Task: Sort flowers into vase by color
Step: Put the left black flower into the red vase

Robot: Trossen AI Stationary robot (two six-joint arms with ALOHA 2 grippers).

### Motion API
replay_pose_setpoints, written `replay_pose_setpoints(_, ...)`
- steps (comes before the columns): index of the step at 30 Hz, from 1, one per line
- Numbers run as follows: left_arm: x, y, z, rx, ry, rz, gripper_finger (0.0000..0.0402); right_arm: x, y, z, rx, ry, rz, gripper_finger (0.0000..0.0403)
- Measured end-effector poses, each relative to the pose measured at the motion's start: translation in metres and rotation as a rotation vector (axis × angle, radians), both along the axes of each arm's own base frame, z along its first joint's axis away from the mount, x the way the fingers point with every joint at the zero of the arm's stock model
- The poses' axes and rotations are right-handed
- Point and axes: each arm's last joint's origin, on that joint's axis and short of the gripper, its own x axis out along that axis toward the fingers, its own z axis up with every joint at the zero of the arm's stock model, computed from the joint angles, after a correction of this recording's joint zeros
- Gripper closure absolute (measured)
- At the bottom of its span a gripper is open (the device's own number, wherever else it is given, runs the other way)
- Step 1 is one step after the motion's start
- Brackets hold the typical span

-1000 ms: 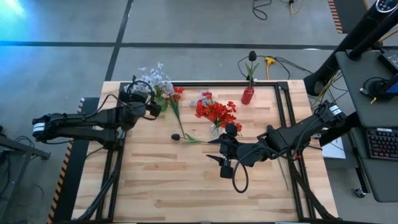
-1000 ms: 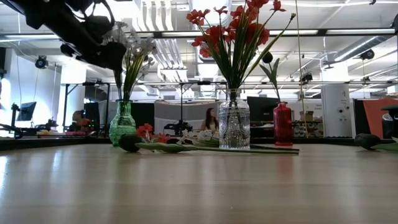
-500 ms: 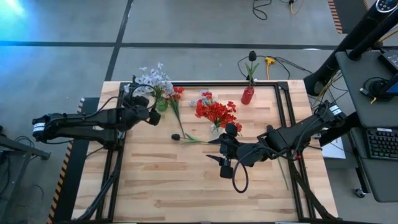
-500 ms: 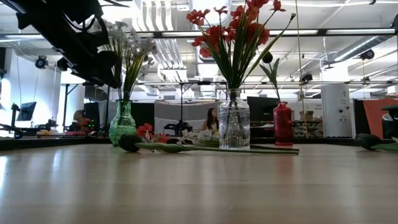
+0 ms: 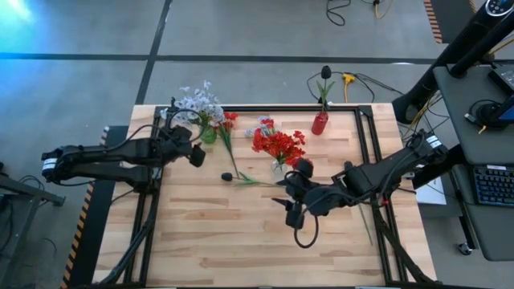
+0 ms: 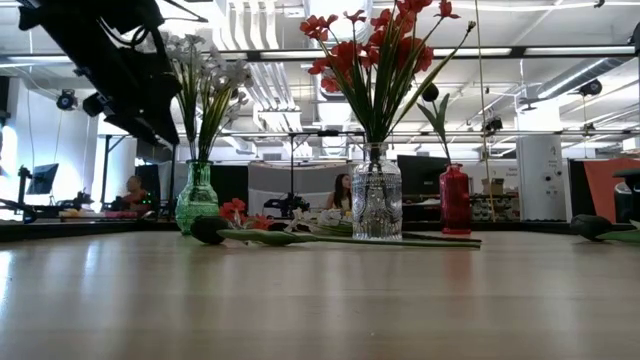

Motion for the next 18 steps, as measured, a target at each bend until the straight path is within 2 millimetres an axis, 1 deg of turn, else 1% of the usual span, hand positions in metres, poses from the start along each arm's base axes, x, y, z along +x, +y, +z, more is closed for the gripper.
replay_pose_setpoints(5,-0.004,-0.005,0.015,-0.045,-0.002,0.026,0.0118,-0.009,-0.004,-0.003,0.055,0.096,-0.074,0.0186)
replay_pose_setpoints(8,-0.007,-0.011,0.018,-0.088,0.014,0.014,0.0118,-0.017,-0.008,-0.008,0.076,0.179,-0.139,0.0186)
replay_pose_setpoints(13,-0.005,-0.026,0.016,-0.161,-0.005,-0.084,0.0118,-0.029,-0.013,-0.015,0.095,0.286,-0.237,0.0186)
replay_pose_setpoints(16,-0.003,-0.040,0.015,-0.185,-0.021,-0.155,0.0118,-0.031,-0.014,-0.017,0.104,0.302,-0.262,0.0186)
replay_pose_setpoints(18,-0.001,-0.050,0.020,-0.194,-0.041,-0.214,0.0118,-0.031,-0.014,-0.017,0.105,0.301,-0.262,0.0186)
